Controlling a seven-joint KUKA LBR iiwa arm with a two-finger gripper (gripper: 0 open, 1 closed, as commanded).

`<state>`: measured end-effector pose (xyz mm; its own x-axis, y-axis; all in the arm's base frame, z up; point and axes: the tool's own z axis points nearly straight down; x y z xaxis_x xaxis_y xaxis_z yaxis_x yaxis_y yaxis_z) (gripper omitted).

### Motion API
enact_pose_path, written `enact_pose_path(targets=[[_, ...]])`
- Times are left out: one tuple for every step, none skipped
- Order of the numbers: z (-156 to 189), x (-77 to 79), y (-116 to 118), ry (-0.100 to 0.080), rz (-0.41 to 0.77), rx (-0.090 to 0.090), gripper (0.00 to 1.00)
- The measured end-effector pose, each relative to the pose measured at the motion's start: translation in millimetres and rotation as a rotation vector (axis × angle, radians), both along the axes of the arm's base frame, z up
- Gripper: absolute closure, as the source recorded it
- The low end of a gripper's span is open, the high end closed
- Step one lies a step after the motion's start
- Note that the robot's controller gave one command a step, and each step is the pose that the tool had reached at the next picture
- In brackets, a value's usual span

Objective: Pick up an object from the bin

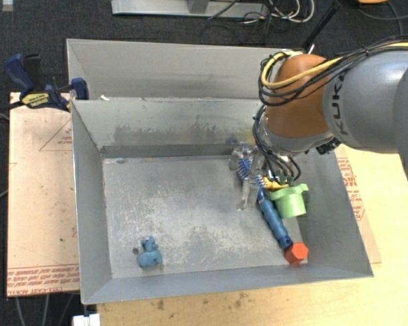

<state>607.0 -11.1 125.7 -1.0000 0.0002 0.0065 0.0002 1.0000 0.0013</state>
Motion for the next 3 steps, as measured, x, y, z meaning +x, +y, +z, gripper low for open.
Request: enact_pose_path(targets=[[-13.1,-4.9,-55.2,-0.007,0.24,-0.001,0.0],[-49.5,33.9,-76.0,0.02,0.346,0.017,0.0],[-45.9,37.0,-86.4,0.015,0.32,0.023,0.0]])
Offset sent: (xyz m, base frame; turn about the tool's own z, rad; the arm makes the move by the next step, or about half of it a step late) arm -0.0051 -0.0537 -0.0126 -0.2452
